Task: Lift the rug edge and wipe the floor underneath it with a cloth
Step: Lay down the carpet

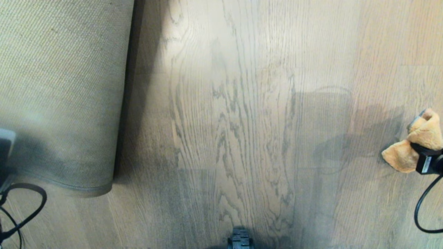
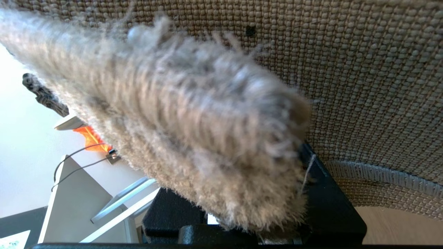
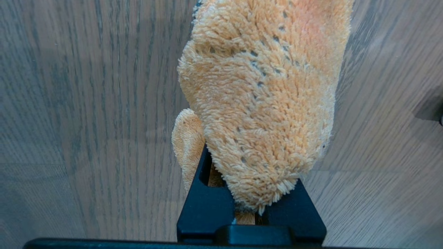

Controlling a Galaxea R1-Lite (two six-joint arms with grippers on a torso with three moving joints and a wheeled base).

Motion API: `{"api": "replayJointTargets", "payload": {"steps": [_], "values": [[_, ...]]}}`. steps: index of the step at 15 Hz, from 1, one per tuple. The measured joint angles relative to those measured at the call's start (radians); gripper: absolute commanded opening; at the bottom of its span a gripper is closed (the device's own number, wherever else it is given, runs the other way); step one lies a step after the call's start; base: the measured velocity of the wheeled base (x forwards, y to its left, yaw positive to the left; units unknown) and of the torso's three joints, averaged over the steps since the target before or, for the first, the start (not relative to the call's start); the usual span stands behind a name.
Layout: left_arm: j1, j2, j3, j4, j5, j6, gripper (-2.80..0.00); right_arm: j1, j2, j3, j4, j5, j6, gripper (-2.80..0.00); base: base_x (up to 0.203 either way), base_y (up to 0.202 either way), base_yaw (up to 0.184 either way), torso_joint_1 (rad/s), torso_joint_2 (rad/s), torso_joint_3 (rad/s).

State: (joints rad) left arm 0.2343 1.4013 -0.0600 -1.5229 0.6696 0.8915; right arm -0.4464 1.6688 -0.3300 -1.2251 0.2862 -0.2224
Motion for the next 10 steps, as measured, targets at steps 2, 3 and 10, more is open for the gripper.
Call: {"api": "replayJointTargets", "payload": {"steps": [2,3,10], "values": [[0.0,-0.001,0.003,0.0,0.0,0.0,-2.8,0.0,0.006,0.0,0.0,0.001,0.0,0.0,0.0,0.0,0.0,0.0,0.0,0.0],[0.0,-0.001,0.004,0.0,0.0,0.0,-2.8,0.0,0.009,-0.002,0.001,0.001,0.0,0.0,0.0,0.0,0.0,0.0,0.0,0.0],[0.0,-0.002,0.003,0.001,0.0,0.0,-2.8,0.0,0.015,-0.004,0.0,0.002,0.0,0.0,0.0,0.0,0.0,0.0,0.0,0.0]]}}
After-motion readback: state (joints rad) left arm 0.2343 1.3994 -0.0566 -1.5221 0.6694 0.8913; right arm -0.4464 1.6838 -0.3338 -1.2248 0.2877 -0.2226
